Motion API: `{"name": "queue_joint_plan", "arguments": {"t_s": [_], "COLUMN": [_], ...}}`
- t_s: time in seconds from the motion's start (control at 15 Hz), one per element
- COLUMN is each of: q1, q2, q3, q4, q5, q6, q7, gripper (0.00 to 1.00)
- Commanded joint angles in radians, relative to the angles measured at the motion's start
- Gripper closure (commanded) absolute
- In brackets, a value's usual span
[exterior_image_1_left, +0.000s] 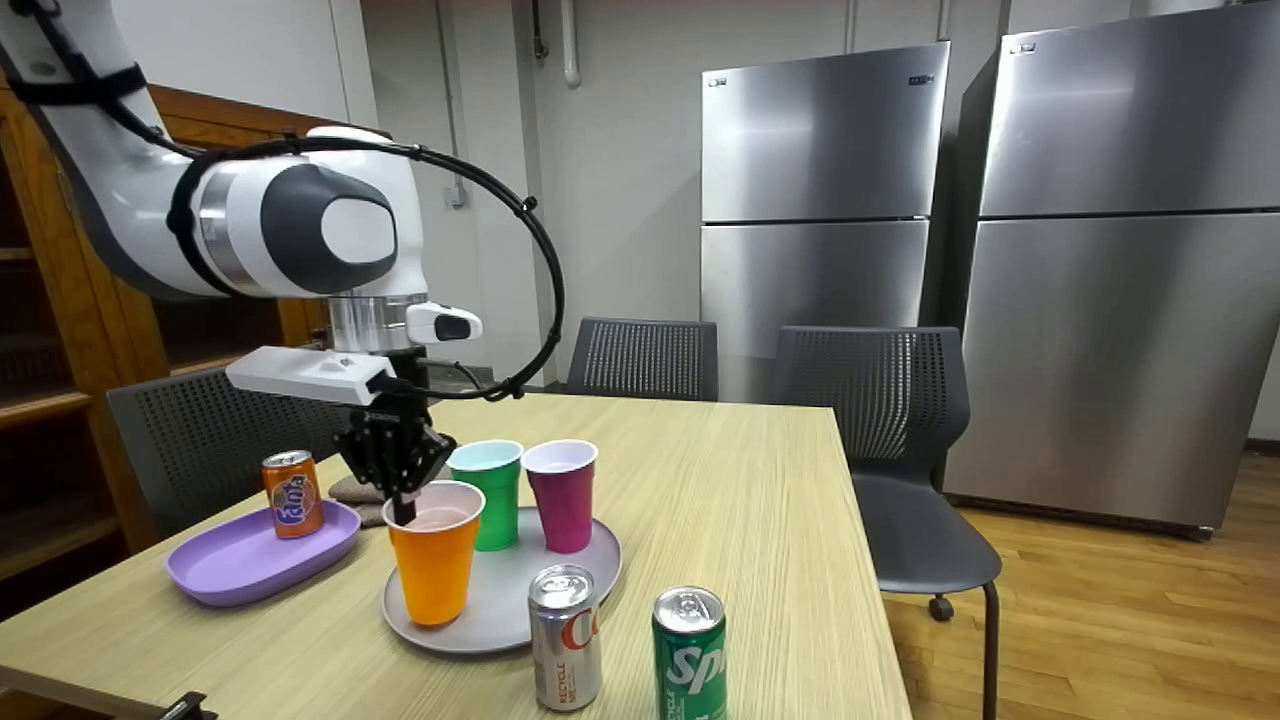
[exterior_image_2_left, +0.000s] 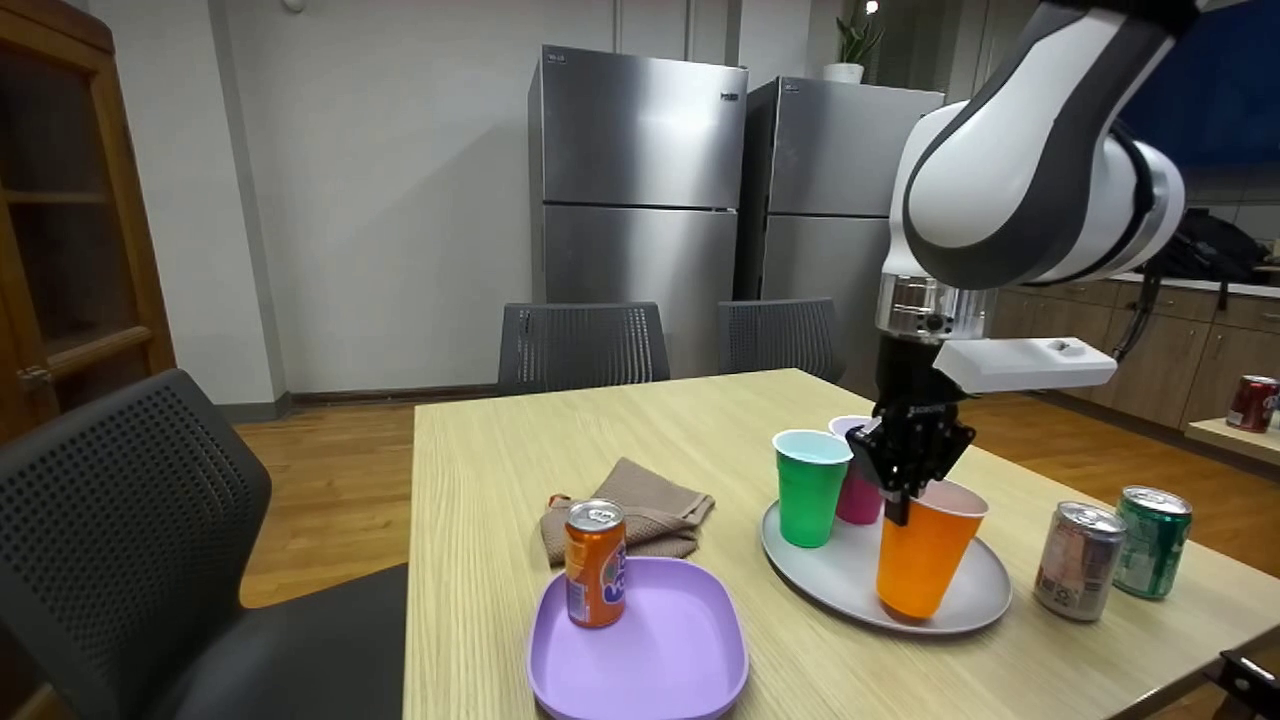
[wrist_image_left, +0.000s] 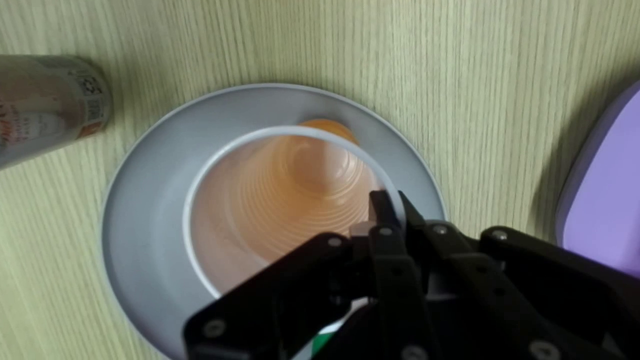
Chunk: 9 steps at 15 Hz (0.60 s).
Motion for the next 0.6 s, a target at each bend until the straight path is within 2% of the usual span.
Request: {"name": "queue_joint_plan", "arguments": {"t_s": [0.0,0.2,0.27,0.33,0.53], "q1": [-0.005,-0.005,-0.005,-0.005,-0.003], "q2": [0.013,0.017,0.016,0.016,0.009], "q3": [0.006,0.005,0.005,0.005,0.008], "q4": [0.016,0.019,0.02,0.02,0.015], "q5": [-0.014,-0.016,-0.016,-0.016,-0.01], "q6": [0.009,0.01,0.01,0.01,0.006], "q7": [-0.014,-0.011,-0.011,-0.012,-0.014], "gripper": [0.99,0.99,0.71,0.7,0.48]}}
